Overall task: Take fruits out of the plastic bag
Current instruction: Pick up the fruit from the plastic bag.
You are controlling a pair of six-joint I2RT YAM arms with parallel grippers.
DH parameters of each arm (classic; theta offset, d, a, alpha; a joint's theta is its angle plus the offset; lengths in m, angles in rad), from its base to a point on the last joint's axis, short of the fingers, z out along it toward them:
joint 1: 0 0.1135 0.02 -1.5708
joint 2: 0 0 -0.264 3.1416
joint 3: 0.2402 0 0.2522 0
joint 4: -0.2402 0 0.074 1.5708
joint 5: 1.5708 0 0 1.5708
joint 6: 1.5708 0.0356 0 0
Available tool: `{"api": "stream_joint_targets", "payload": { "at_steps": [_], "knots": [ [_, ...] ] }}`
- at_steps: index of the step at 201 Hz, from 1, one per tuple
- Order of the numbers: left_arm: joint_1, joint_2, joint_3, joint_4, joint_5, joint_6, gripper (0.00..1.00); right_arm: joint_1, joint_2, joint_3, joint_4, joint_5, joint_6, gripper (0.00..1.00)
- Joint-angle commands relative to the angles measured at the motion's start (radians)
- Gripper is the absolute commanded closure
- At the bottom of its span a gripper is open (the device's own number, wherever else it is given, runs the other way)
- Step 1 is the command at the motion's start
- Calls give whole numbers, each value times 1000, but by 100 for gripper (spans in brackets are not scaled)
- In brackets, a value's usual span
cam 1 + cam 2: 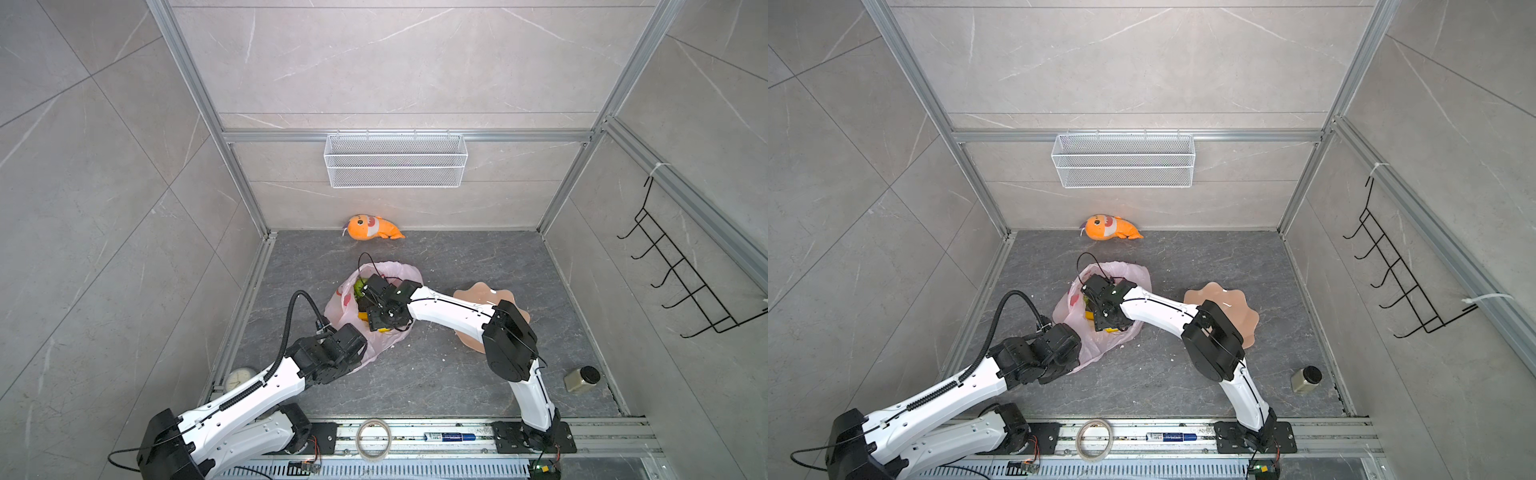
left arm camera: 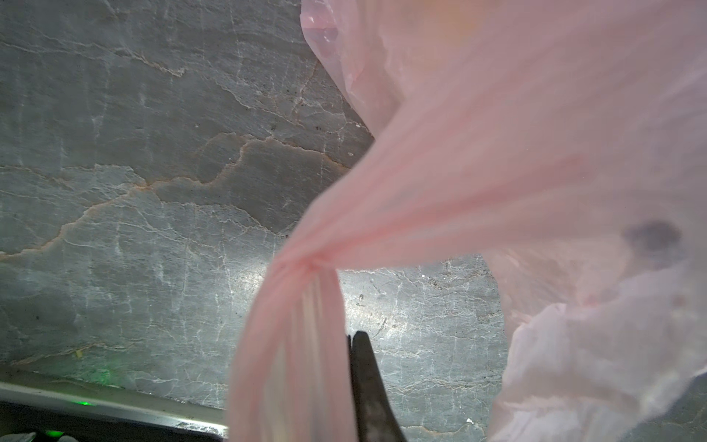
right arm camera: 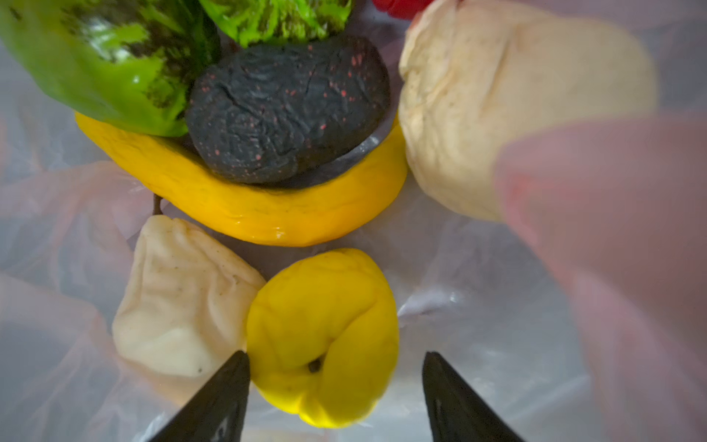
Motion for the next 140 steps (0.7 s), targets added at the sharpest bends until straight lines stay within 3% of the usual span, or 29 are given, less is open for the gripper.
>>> {"api": "stream_joint_targets", "payload": {
  "at_steps": [1, 80, 104, 140],
  "knots": [
    [-4, -16, -8, -3, 3, -16, 100, 9, 37, 25, 7, -19, 17, 26],
    [-4, -24, -10, -2, 0, -16, 100, 11, 78, 37, -8, -20, 21, 28],
    [-4, -26, -13, -3, 0, -17, 100, 12, 78, 40, -1, -7, 10, 36],
    [-4, -29, -15, -4, 1, -18, 100, 12, 66, 58, -13, 1, -10, 60]
  ]
}}
